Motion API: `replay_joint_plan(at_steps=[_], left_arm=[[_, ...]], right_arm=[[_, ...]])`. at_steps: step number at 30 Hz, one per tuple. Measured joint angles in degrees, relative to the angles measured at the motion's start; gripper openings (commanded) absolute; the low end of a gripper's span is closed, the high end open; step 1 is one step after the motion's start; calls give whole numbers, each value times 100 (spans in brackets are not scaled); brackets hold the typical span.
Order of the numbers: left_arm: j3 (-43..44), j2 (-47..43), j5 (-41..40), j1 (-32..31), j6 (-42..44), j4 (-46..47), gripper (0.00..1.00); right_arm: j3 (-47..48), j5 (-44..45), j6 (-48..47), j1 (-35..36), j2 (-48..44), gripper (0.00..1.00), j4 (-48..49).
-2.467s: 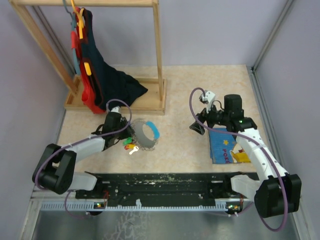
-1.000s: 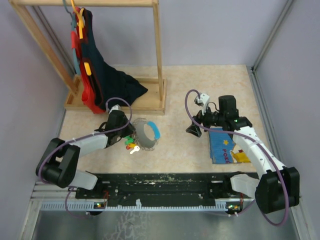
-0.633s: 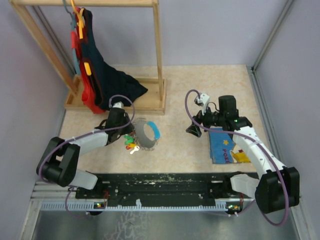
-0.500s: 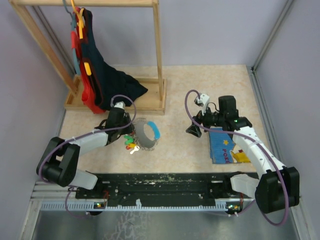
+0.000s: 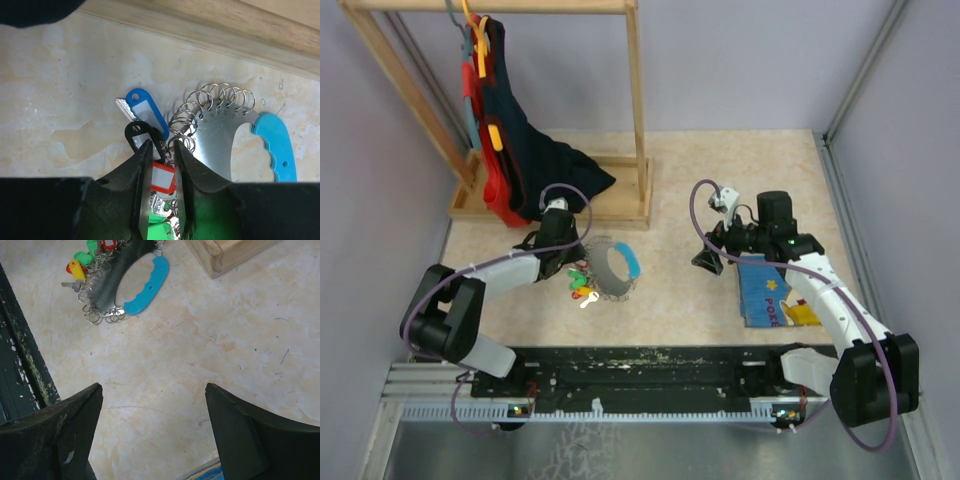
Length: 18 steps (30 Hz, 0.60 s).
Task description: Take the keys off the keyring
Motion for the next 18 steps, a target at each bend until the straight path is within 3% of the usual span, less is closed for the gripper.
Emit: replay_joint_plan(at_steps=[9,18], left_arm=[[33,94,-234,0,-538,-175,29],[33,118,-136,-4,-734,-162,13]], right_arm=[[0,0,0,0,0,84,0],[0,0,0,0,0,84,0]])
